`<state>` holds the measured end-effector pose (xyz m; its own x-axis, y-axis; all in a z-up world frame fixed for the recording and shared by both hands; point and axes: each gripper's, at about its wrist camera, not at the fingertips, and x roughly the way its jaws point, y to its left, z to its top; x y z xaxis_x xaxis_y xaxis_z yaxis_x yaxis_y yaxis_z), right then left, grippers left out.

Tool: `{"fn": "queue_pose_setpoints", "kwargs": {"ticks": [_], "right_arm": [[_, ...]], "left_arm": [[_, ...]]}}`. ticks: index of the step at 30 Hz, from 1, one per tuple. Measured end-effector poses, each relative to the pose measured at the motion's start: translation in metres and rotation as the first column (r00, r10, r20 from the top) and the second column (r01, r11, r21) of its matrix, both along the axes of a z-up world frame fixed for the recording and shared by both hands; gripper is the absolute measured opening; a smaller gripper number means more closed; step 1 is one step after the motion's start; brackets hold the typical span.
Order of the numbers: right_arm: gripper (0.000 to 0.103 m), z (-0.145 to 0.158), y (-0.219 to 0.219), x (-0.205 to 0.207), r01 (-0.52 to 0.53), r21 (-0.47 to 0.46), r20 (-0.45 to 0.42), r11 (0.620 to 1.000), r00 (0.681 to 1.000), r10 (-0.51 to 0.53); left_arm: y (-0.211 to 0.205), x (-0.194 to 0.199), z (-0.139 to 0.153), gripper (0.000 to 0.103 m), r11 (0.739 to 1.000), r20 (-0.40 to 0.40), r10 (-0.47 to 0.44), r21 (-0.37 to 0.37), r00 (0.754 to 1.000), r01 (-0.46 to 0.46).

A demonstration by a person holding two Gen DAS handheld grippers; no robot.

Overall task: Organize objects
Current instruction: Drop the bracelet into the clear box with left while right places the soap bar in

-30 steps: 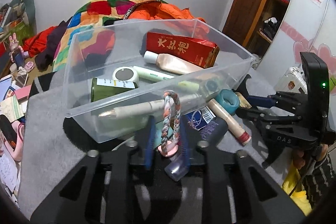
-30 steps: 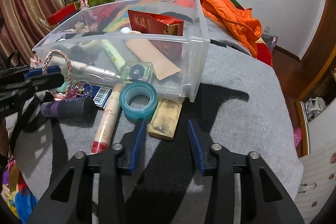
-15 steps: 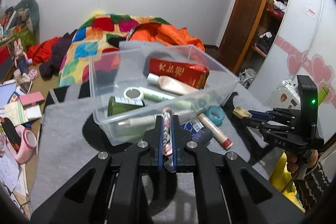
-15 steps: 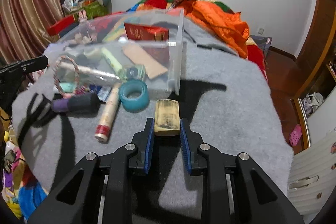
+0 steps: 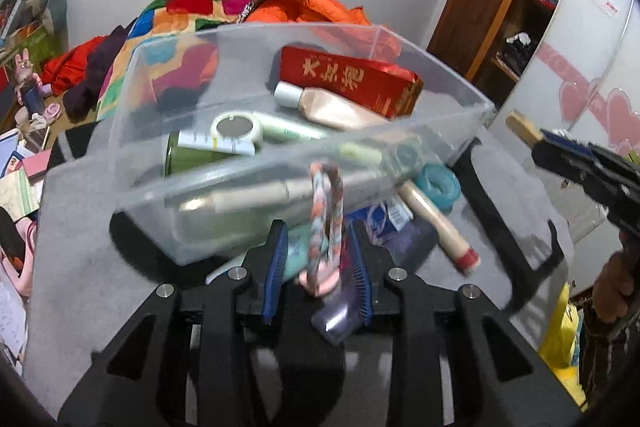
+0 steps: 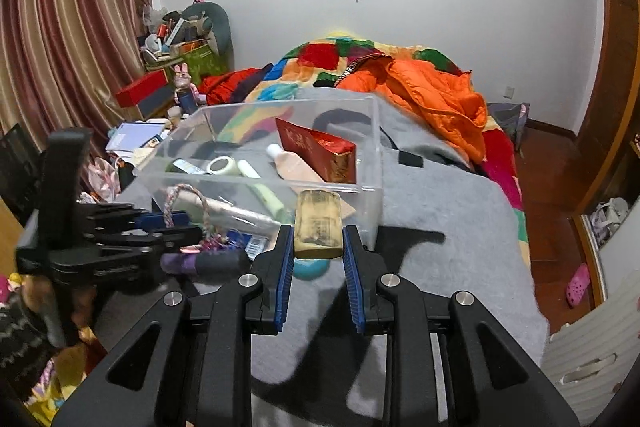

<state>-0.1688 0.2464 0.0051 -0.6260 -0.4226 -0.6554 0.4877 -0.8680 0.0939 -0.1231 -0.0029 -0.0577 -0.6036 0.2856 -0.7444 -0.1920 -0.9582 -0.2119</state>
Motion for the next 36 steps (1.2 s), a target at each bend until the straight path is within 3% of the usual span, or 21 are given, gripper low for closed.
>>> {"fn": "queue_pose_setpoints", "kwargs": {"ticks": [1,2,8,19,30,36], "right_arm": [[0.022,-0.001,-0.002,-0.001,-0.002,-0.001,0.003,1.000,1.000,0.002],[0.022,-0.001,-0.003,-0.001,-0.004,-0.001,0.006,1.000,1.000,0.004],[0.022,-0.002,-0.004,-0.008,-0.010,-0.014,0.013,1.000,1.000,0.010],[0.022,0.017,-0.023,-0.028,-0.025,-0.053,-0.024,0.998,0.999,0.024],[0.022,0.022,-0.041,-0.053,-0.030,-0.030,-0.032,0.999,0.999,0.029],[0.022,0.003,-0.050,-0.071,-0.035,0.001,0.015,0.999,0.999,0.035]], "left_arm": [[-0.001,-0.002,0.001,0.010,1.000,0.003,-0.004,0.022,1.000,0.004],[-0.002,-0.003,0.002,0.003,0.998,0.005,-0.011,0.061,1.000,0.011],[-0.009,0.017,0.020,0.003,0.994,-0.052,0.000,0.111,0.999,0.006],[-0.024,0.039,0.072,0.003,0.995,-0.167,0.020,0.103,0.986,-0.003],[-0.037,0.005,0.093,0.003,0.993,-0.232,0.094,0.095,0.968,-0.073],[-0.038,-0.016,0.087,0.003,0.991,-0.240,0.132,0.048,0.962,-0.124]]}}
